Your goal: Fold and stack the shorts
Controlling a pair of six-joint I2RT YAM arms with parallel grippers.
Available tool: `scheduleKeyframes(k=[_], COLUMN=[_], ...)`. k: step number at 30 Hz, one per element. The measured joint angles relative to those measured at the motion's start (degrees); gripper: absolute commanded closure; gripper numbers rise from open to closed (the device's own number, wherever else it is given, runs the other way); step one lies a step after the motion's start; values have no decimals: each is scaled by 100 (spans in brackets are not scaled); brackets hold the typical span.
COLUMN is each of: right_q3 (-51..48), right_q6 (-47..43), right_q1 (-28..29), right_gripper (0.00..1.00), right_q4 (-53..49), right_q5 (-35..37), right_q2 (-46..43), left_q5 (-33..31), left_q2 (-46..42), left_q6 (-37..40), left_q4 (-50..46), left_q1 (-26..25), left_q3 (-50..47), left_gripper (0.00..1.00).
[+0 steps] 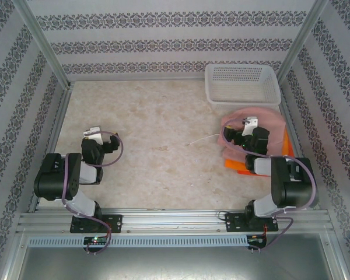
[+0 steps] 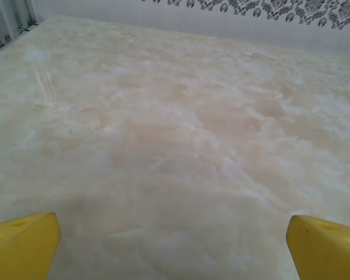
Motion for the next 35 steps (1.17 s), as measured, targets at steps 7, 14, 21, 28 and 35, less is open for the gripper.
scheduleKeyframes(k=[7,14,21,28,35], right_q3=[-11,-11,-11,-11,-11], right_q6=[-118,-164,-205,-221,-221], right_q1=[299,387,387,387,387], right_gripper=[2,2,2,2,2], right_q4=[83,83,81,81,81], right_q5=[721,1049,1091,1093,1115], right_q2=[17,17,17,17,17], left_q5=[33,35,35,13,35], left_q2=[-2,-2,-2,-2,-2], left_q6=[125,188,210,208,210], left_q4=[-192,-203,-273,-186,-275], left_q1=[-26,-48,-48,-48,-48], left_q3=[302,299,302,201,284], left_gripper=[0,0,0,0,0])
